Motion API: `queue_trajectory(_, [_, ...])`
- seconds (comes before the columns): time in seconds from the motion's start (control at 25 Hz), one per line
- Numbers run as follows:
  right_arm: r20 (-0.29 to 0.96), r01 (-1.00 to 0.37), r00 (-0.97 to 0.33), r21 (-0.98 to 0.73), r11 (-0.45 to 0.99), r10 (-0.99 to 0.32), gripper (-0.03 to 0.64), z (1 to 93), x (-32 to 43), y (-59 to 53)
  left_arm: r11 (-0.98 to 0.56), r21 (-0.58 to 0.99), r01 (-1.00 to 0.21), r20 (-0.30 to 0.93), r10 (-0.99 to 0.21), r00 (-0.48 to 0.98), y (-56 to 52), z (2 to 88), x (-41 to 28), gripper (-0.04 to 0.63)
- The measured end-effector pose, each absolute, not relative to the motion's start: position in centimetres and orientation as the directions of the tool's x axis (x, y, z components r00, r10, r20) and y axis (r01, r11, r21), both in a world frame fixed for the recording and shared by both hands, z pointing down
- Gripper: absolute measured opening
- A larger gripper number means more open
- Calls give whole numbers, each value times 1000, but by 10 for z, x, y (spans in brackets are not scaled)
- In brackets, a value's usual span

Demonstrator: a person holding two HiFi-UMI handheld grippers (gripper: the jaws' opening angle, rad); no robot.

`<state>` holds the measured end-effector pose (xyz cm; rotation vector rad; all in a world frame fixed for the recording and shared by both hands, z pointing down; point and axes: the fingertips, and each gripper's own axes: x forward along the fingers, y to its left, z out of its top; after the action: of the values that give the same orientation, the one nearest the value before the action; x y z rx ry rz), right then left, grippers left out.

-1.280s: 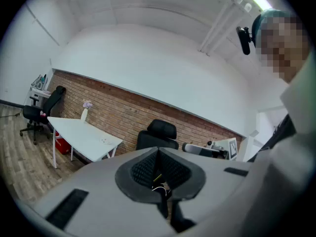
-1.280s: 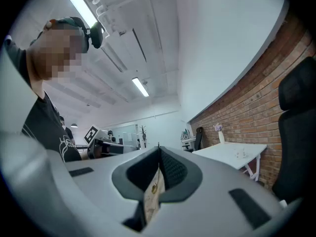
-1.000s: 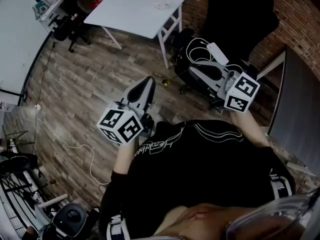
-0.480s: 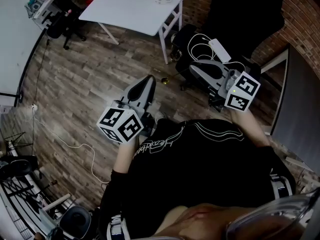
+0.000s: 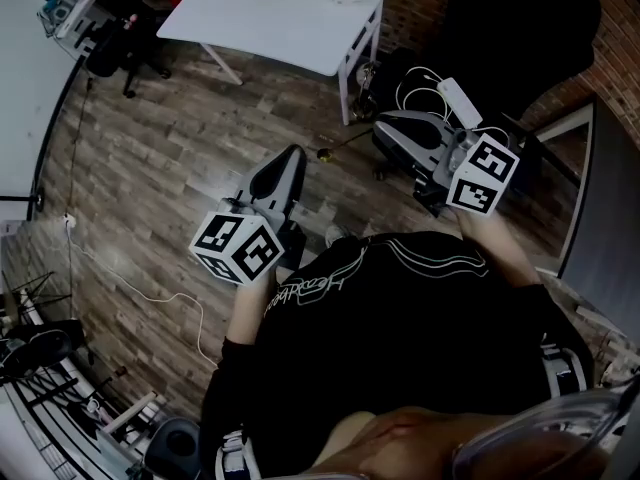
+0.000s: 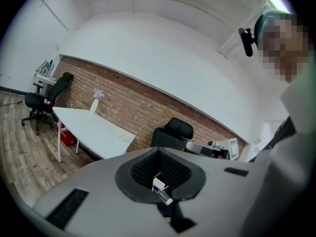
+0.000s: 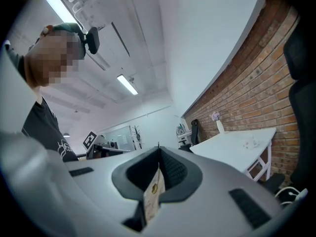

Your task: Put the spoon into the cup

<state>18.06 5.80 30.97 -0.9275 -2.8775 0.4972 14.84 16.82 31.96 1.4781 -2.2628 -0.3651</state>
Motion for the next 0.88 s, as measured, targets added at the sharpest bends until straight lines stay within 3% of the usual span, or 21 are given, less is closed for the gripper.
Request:
queue_trajectory(0.4, [-6, 505, -848, -313, 805, 529, -2, 303, 86, 89, 380, 448, -810, 181, -925, -334, 209, 314, 47, 5])
queue_trajectory(0.88, [0, 443, -880, -360, 821, 475, -2, 323, 26, 72, 361, 467, -807, 212, -932, -294, 196, 335, -13, 5])
